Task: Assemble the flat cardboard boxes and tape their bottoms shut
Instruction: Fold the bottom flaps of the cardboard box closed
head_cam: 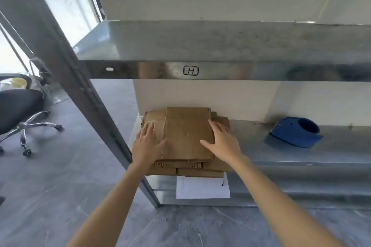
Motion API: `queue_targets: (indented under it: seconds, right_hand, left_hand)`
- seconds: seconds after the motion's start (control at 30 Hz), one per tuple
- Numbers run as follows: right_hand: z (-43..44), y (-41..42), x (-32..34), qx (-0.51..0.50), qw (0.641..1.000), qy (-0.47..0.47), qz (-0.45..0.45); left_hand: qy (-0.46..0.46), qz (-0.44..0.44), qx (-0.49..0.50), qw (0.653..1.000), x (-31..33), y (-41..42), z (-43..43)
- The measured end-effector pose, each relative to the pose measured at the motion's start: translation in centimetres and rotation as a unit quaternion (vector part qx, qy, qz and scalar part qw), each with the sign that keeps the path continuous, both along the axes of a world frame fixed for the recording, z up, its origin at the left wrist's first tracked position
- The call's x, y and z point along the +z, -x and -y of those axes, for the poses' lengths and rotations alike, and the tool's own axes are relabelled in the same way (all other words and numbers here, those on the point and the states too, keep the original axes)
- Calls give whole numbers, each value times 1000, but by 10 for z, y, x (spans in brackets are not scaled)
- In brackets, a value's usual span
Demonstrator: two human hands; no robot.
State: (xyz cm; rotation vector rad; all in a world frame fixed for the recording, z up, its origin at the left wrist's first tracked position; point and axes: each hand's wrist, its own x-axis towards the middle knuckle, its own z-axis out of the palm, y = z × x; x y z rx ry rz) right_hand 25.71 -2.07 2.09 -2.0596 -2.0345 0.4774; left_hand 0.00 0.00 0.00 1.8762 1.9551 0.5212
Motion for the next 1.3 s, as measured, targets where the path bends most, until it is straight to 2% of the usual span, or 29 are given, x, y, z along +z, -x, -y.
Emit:
queue_targets:
  seconds: [0.2,0.47,0.63,0.77,0.87,1.3]
  right_hand:
    - [-14,1,-15,-2,999,39,-8]
    - [-13,5,-16,1,999,35,-38]
    - [-11,8,-7,4,999,26,-40]
    - [-6,12,-5,3,998,28,-54]
    - [-2,17,-4,8,998,30,-63]
    - [11,28,14,-10,993,-37,-115]
  left_hand:
    - [99,-8,52,994,-13,8,-20]
    - [116,31,73,990,-21,8,-24]
    - [163,65,91,980,-16,6,-26]
    - [157,78,102,979,-13,7,-25]
    - [153,131,108,973,-10,10,-21]
    - [47,191,92,976,19,13,1]
